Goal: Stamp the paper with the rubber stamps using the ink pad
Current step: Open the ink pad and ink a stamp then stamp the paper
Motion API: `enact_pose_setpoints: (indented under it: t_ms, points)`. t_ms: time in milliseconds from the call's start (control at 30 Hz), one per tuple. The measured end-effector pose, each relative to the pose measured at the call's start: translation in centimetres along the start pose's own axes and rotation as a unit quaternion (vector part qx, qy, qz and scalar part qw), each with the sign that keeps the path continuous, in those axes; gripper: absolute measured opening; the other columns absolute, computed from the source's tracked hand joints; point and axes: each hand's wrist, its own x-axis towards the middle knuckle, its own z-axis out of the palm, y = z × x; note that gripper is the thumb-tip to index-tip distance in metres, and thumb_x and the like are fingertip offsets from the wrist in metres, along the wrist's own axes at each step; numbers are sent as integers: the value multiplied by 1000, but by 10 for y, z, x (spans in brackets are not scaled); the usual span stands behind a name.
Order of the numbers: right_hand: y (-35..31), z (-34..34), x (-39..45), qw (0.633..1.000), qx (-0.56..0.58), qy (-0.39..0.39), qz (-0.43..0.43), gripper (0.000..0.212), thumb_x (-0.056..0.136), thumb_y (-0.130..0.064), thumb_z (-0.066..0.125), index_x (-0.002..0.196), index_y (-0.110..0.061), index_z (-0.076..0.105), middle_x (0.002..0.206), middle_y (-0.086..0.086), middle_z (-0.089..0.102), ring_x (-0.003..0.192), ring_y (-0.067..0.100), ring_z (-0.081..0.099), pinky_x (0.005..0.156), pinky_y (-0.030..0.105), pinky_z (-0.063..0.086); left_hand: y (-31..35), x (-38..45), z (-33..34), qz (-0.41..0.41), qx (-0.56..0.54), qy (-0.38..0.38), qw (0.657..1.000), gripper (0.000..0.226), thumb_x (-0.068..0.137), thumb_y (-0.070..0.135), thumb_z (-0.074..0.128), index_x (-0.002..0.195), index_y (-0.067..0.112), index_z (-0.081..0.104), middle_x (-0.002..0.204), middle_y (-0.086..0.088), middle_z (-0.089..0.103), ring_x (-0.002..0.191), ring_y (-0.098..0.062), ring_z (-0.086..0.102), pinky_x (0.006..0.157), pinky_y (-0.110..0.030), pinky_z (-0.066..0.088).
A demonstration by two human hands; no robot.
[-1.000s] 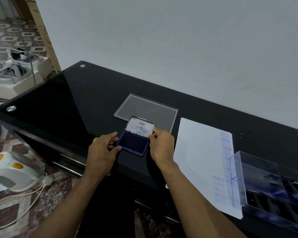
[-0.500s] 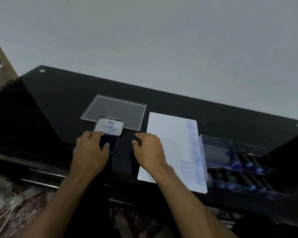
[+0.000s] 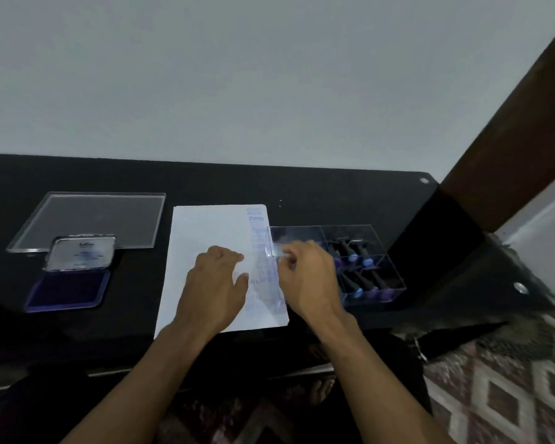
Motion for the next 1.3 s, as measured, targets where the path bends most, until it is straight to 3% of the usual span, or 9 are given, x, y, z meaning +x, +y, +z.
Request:
enact_pose_setpoints:
  t_ms: [133, 267, 367, 467, 667, 833, 933, 1167, 1300]
  points:
    - [22, -14, -9, 999, -37, -10, 25, 10, 86, -11, 57, 79, -11, 64, 86, 3, 57, 77, 20, 56, 65, 35, 51, 11, 2, 27, 25, 3, -28, 999, 40, 99, 34, 61, 137, 23, 57, 141, 2, 53, 127, -18, 47, 107, -32, 40]
    - [30, -23, -13, 995, -74, -60, 43, 18, 85, -14, 57, 67, -15, 59, 72, 0, 57, 64, 20, 56, 50, 27, 44, 9, -2, 45, 71, 24, -38, 996, 36, 96, 24, 65, 131, 16, 63, 130, -3, 61, 119, -23, 52, 101, -36, 45]
    - [31, -28, -14, 986, -98, -131, 33, 23, 93, -29, 54, 75, -19, 64, 73, -1, 62, 71, 20, 58, 73, 32, 52, 3, -3, 54, 83, 56, -24, 995, 32, 91, 22, 71, 122, 14, 69, 125, -6, 65, 114, -27, 57, 98, -43, 48]
    - [35, -26, -15, 976, -122, -180, 12, 32, 99, -39, 45, 72, -25, 55, 74, -4, 59, 78, 20, 54, 92, 41, 43, -3, -5, 60, 91, 65, -4, 994, 30, 90, 22, 72, 118, 15, 71, 125, -6, 65, 114, -29, 58, 98, -45, 48]
    - [37, -23, -11, 956, -157, -246, -11, 42, 102, -50, 29, 76, -29, 54, 89, -5, 59, 98, 23, 54, 97, 48, 35, -8, -6, 65, 97, 63, 11, 993, 30, 92, 25, 70, 121, 16, 69, 130, -7, 64, 118, -27, 57, 103, -45, 45]
    - [37, -17, -11, 972, -115, -204, -6, 31, 98, -43, 39, 78, -27, 56, 97, -1, 61, 101, 18, 51, 94, 47, 38, -8, -7, 65, 104, 66, 14, 992, 30, 93, 25, 68, 122, 18, 69, 132, -6, 63, 121, -26, 55, 105, -44, 44]
    - [40, -14, -12, 990, -19, -139, 3, 10, 94, -28, 54, 90, -26, 63, 101, -3, 57, 99, 12, 49, 88, 34, 45, -9, -7, 65, 103, 66, 17, 992, 29, 93, 26, 67, 122, 19, 69, 133, -5, 62, 122, -25, 55, 106, -43, 43]
    - [41, -13, -19, 996, 45, -69, 17, 33, 95, -5, 58, 125, -17, 65, 121, 2, 44, 95, 9, 51, 90, 16, 43, -9, -8, 65, 97, 61, 13, 993, 30, 93, 25, 68, 122, 19, 69, 133, -4, 62, 123, -24, 54, 107, -42, 42]
    - [42, -13, -20, 998, 45, -48, 11, 29, 93, -4, 59, 119, -16, 66, 116, 0, 47, 95, 9, 53, 88, 17, 45, -8, -8, 65, 90, 63, 6, 994, 31, 94, 28, 67, 123, 20, 68, 135, -3, 61, 124, -23, 54, 109, -40, 40]
